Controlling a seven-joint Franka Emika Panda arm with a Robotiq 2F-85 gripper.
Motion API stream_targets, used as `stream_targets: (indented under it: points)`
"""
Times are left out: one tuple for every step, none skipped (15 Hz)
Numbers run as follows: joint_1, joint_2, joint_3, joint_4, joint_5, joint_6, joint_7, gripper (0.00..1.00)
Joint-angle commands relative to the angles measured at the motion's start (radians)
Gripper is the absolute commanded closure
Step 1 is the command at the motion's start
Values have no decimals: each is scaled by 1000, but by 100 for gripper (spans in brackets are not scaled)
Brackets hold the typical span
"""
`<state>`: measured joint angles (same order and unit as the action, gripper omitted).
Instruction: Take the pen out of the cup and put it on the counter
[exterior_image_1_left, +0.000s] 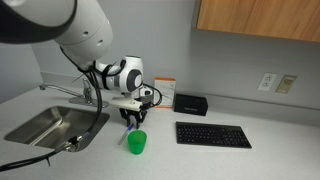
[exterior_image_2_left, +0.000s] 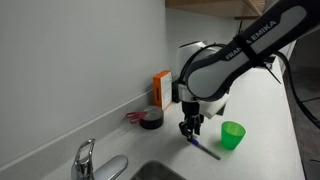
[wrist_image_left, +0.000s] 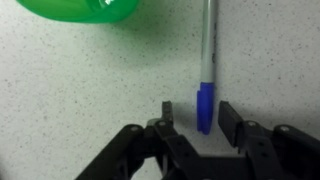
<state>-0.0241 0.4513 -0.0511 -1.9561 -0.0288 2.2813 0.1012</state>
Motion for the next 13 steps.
stream_targets:
  points:
    - [-4, 49, -4, 76, 6, -52, -1, 16]
    - [-5, 54, -4, 82, 7, -53, -2, 7]
    - [-6, 57, -3, 89, 9, -55, -4, 1]
    - [-7, 60, -3, 94, 11, -56, -6, 0]
    - [-8, 62, -2, 98, 13, -57, -7, 0]
    - [-10, 60, -1, 101, 15, -65, -10, 0]
    - [-11, 55, -1, 99, 14, -70, -14, 0]
    - [-1, 44, -4, 64, 1, -29, -2, 0]
    - [-2, 44, -4, 68, 1, -34, -2, 0]
    - [-2, 44, -4, 70, 1, -37, -2, 0]
    - [-2, 44, -4, 71, 1, -38, -2, 0]
    - [-3, 44, -4, 71, 1, -38, -2, 0]
    - [-3, 44, -4, 71, 1, -38, -2, 0]
